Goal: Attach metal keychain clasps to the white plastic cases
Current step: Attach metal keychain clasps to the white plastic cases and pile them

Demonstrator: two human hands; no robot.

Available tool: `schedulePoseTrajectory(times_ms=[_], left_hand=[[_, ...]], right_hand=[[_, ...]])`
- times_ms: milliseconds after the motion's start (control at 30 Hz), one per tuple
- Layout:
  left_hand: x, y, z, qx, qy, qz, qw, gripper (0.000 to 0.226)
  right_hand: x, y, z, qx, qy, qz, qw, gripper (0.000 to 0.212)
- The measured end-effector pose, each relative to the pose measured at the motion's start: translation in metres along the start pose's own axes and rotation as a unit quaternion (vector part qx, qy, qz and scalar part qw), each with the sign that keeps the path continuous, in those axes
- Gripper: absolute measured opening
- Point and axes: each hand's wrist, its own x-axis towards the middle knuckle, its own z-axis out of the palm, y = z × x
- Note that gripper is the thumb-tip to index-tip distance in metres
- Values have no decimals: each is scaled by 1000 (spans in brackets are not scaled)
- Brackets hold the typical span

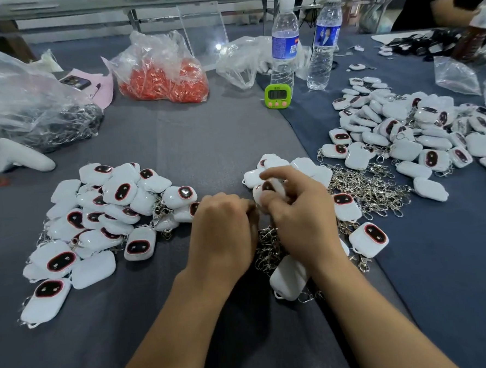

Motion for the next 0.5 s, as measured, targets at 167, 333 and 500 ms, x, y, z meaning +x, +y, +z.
schedulePoseTrajectory(times_ms=[167,333,500], left_hand=[[8,1,2,-347,-60,-193,916,15],[12,3,-3,-477,-93,-260,834,18],[7,2,-6,-288,-53,-169,941,12]], right_hand=[[11,-2,-10,279,-6,173,945,25],[11,-4,-12,348,-37,208,913,26],[7,-2,-8,222,-7,115,968,27]])
